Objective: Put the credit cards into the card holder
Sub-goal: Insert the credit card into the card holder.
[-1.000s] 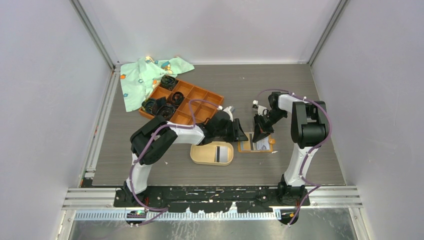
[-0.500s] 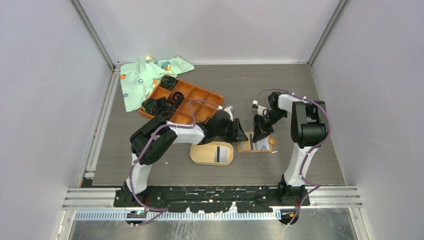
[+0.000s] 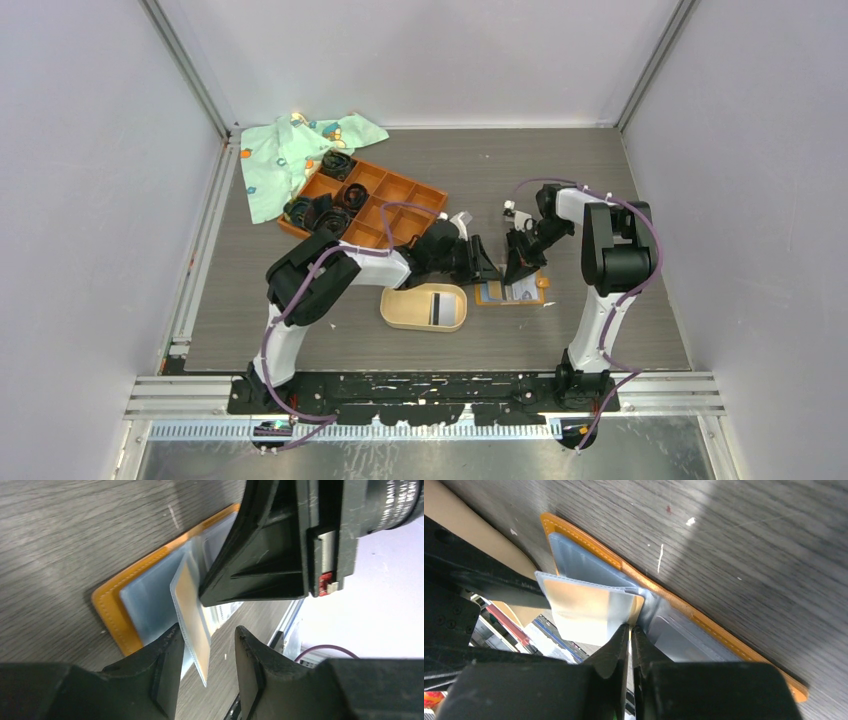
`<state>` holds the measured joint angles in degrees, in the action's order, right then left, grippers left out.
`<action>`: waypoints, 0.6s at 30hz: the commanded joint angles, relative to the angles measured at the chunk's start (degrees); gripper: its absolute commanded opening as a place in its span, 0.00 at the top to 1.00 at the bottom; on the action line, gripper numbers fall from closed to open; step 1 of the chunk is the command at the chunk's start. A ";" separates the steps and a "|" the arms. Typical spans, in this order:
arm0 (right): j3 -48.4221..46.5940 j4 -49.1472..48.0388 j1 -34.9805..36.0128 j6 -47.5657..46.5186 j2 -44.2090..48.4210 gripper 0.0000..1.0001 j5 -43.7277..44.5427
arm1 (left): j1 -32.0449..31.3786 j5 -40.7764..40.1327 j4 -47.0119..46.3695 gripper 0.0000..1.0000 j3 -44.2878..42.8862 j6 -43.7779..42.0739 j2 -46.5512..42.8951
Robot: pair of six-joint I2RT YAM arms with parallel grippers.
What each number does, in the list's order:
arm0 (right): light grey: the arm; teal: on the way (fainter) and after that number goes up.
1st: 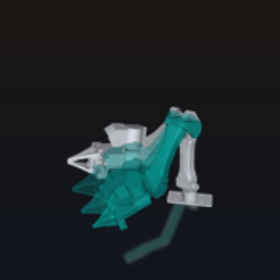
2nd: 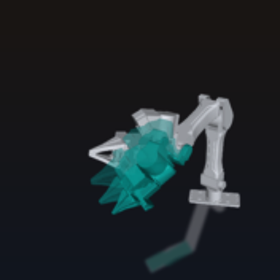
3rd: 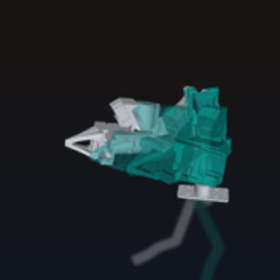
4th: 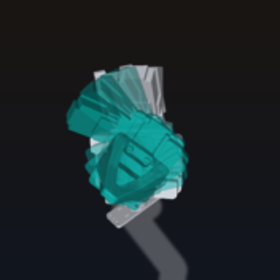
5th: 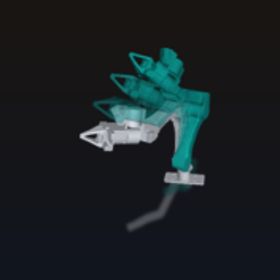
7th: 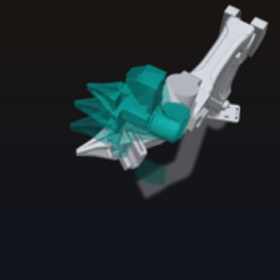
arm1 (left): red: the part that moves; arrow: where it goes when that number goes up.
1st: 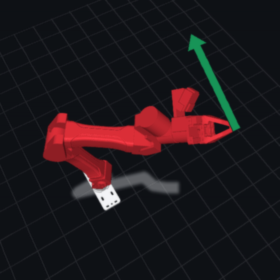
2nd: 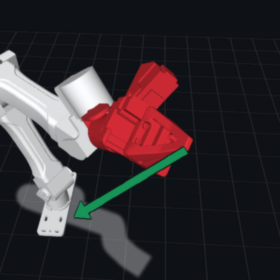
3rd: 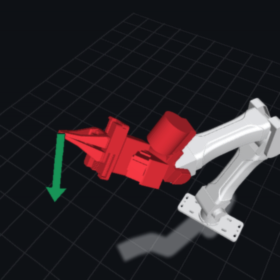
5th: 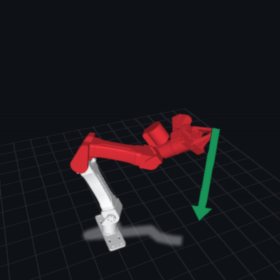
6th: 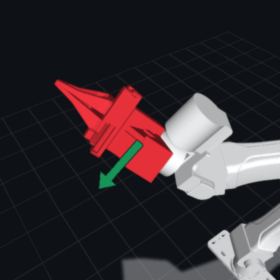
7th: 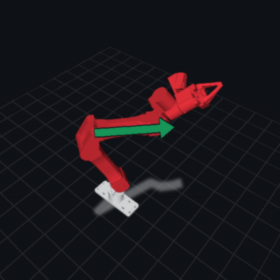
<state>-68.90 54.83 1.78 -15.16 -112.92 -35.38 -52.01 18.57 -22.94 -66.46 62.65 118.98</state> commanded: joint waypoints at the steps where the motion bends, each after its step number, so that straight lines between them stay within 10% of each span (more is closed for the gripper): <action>1: -1.45 1.00 -0.03 -1.77 0.41 0.87 -3.21 | -0.03 2.16 -7.14 0.58 -0.96 1.17 -0.74; 18: -0.91 0.98 -7.60 -1.87 11.10 0.74 -6.27 | -0.95 4.02 -7.30 0.56 -4.48 0.69 0.94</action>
<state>-68.90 55.55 -4.08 -16.80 -106.80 -40.18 -52.18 21.12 -27.51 -67.37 64.05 119.37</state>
